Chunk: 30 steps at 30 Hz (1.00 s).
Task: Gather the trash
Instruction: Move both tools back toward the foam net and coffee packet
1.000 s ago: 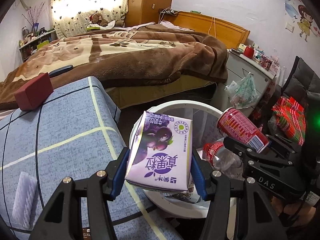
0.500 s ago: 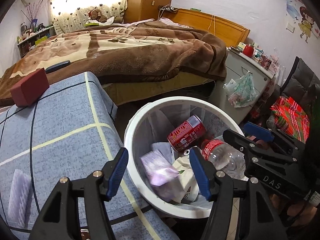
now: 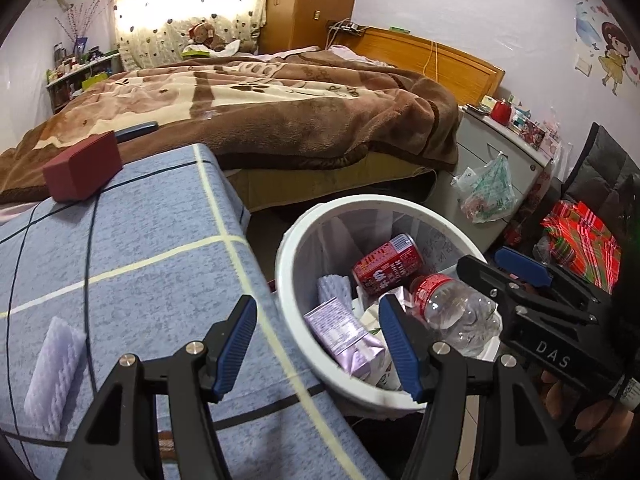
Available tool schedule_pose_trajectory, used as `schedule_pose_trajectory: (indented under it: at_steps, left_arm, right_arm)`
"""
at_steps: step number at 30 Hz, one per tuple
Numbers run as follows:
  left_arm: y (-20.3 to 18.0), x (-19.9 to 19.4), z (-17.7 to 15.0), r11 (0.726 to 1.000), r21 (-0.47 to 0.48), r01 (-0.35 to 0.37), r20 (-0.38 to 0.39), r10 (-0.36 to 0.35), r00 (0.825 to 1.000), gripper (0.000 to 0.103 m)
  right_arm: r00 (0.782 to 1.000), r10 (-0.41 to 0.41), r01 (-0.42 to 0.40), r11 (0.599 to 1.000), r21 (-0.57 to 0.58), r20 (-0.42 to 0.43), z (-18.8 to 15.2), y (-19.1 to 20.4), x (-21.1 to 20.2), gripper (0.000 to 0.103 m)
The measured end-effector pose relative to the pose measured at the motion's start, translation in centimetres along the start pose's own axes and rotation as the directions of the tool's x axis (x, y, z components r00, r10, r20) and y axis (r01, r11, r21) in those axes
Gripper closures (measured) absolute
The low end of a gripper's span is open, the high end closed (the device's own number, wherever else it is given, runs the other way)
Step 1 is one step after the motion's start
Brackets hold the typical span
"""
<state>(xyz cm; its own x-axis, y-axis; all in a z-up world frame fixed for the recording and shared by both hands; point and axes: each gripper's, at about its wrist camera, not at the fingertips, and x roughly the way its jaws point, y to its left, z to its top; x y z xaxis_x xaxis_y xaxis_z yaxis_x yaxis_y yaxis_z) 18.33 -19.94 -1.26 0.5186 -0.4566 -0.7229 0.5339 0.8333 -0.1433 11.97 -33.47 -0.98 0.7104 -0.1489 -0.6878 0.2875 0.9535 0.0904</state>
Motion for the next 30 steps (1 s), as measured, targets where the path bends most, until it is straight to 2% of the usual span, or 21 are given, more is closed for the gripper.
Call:
schedule_pose_trajectory:
  at_steps: [10, 17, 30]
  left_arm:
    - [2.8, -3.3, -1.9, 0.998, -0.036, -0.043, 0.045, 0.045, 0.998, 0.037]
    - [5.8, -5.8, -3.3, 0.992, -0.073, -0.102, 0.080, 0.107, 0.991, 0.037]
    - [13.4, -9.0, -6.9, 0.961, -0.197, -0.193, 0.067, 0.210, 0.975, 0.037]
  right_arm:
    - [0.998, 0.049, -0.048, 0.999, -0.009, 0.030, -0.8, 2.5, -1.3, 0.042]
    - [0.996, 0.090, -0.089, 0.995, -0.043, 0.013, -1.8, 5.0, -1.3, 0.042]
    - [0.978, 0.205, -0.208, 0.968, -0.143, -0.037, -3.6, 10.1, -0.9, 0.042]
